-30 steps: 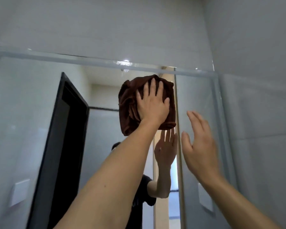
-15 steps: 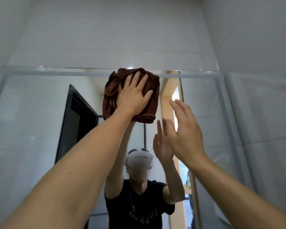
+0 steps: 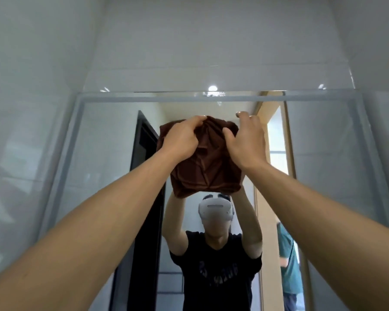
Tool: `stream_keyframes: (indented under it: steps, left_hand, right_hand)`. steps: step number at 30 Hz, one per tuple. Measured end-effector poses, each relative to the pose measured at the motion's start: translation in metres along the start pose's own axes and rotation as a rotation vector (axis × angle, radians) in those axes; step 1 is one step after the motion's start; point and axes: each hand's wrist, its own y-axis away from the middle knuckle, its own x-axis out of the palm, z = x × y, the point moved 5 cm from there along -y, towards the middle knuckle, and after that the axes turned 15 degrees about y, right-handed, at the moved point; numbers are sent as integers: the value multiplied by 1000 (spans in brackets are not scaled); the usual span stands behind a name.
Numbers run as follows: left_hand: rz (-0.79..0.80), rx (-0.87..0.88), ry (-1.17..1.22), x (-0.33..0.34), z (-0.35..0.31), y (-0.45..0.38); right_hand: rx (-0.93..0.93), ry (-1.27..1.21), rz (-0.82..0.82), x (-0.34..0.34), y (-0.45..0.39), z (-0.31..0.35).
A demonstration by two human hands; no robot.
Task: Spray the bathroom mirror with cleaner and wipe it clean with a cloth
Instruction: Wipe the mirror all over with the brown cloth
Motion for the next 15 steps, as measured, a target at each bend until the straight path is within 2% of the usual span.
stream_keyframes:
  steps: [7, 10, 15]
  left_hand:
    - [-75, 65, -271, -15, 21, 42]
    - [-85, 96, -321, -15, 19, 56]
    - [-82, 93, -468, -17, 12, 68]
  right_hand:
    - [-129, 345, 164, 30, 14, 22]
    - [-209, 471, 156, 41, 35, 27]
    - [-282, 495, 121, 45, 52, 36]
